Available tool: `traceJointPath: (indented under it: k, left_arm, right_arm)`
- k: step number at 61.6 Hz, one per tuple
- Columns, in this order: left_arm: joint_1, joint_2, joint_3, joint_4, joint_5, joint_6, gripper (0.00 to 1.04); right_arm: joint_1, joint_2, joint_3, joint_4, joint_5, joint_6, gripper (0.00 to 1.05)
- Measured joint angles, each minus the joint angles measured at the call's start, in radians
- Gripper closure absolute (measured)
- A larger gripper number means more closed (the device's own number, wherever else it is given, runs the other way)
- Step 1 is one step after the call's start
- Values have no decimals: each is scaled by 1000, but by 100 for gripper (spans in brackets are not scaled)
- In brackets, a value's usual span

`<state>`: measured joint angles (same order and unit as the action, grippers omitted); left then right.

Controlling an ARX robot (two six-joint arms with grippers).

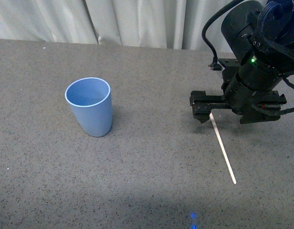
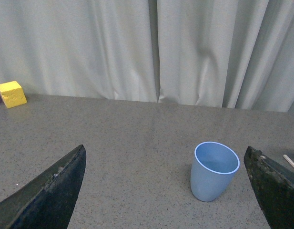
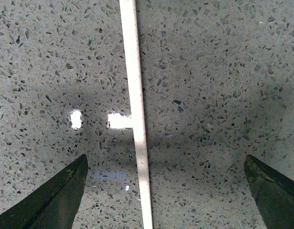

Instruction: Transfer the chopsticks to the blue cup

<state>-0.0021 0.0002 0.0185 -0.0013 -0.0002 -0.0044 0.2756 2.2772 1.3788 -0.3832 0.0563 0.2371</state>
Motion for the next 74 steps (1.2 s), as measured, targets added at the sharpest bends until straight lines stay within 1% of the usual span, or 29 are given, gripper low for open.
traceJointPath:
  k: [7, 10, 13, 15, 30, 31, 35, 39, 45, 49, 55, 64, 67, 69, 74]
  left_arm:
    - [0, 0, 0, 0, 0, 0, 7]
    - [0, 0, 0, 0, 0, 0, 7]
    - [0, 0, 0, 0, 0, 0, 7]
    - [0, 0, 0, 0, 0, 0, 7]
    - [0, 0, 0, 0, 0, 0, 7]
    - [0, 0, 0, 0, 0, 0, 7]
    - [0, 0, 0, 0, 0, 0, 7]
    - [0, 0, 0, 0, 0, 0, 7]
    - [0, 0, 0, 0, 0, 0, 7]
    - [0, 0, 0, 0, 0, 0, 7]
    - [0, 0, 0, 0, 0, 0, 7]
    - [0, 0, 0, 0, 0, 0, 7]
    - [0, 0, 0, 0, 0, 0, 7]
    - [0, 0, 0, 0, 0, 0, 7]
    - [0, 0, 0, 0, 0, 0, 7]
  right_arm:
    - [4, 14, 15, -5, 8, -5, 9]
    - [6, 21, 23, -8, 14, -5, 13]
    - [8, 26, 28, -6, 28, -7, 20]
    - [11, 31, 31, -5, 40, -13, 25]
    - [24, 46, 52, -23, 41, -1, 79]
    - [24, 47, 52, -23, 41, 0, 81]
    - [24, 46, 52, -22, 42, 5, 95]
    - [24, 44, 46, -10, 45, 6, 104]
    - [23, 12, -6, 36, 38, 19, 104]
    - [24, -23, -54, 101, 17, 34, 104]
    - [30, -105, -143, 249, -3, 36, 104]
    - [56, -267, -286, 581, -14, -8, 104]
    - [69, -321, -333, 734, -51, -14, 104]
    - [75, -337, -348, 792, -61, -21, 104]
    - [107, -369, -396, 1022, -97, -78, 104]
